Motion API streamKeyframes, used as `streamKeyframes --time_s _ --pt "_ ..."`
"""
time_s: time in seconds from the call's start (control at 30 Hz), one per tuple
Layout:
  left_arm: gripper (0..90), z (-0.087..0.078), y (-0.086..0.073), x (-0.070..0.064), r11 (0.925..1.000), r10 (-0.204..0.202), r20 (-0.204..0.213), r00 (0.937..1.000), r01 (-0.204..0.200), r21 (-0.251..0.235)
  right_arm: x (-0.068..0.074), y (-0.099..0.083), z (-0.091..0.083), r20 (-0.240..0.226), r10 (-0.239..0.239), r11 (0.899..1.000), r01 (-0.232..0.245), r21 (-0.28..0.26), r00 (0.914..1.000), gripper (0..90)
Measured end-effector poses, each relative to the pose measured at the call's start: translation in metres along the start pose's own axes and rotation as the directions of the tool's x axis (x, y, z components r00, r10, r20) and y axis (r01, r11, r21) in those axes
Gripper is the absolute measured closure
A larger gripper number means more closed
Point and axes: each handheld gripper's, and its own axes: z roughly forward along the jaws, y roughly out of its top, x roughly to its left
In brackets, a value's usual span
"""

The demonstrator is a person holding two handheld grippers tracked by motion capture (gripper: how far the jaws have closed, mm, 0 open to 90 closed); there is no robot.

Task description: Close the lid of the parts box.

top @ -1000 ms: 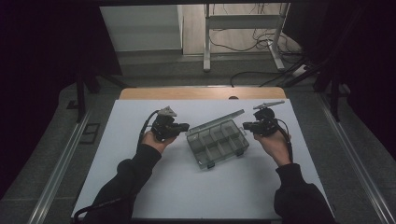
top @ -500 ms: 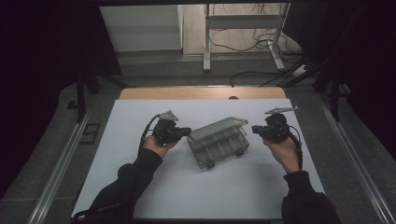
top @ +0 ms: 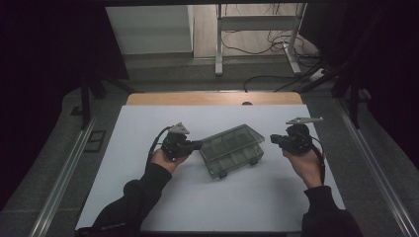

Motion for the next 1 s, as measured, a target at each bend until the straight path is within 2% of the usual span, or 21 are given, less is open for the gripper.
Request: streamKeyframes --time_s 0.13,0.4,0.57,1.0 --pt "85.7 0.001 -0.003 -0.004 1.0 0.007 -0.004 1.0 -0.007 0.005 0.001 0.0 -0.002 -0.01 0.01 1.0 -0.01 -0.008 0.9999 84.7" --pt "85.8 0.004 -0.009 -0.008 0.9996 0.006 -0.007 1.0 -0.006 0.027 0.013 -0.001 0.005 -0.027 -0.03 1.0 0.03 -0.002 0.9992 84.8" --pt "85.8 0.007 -0.011 -0.009 0.9992 0.01 -0.011 0.9999 -0.009 0.039 0.017 -0.003 0.014 -0.029 -0.045 0.999 0.045 0.021 0.9986 85.2" --pt "85.9 0.012 -0.016 -0.007 0.9985 0.009 -0.02 0.9998 -0.007 0.055 0.015 -0.013 0.038 -0.025 -0.048 0.995 0.05 0.084 0.9986 87.5"
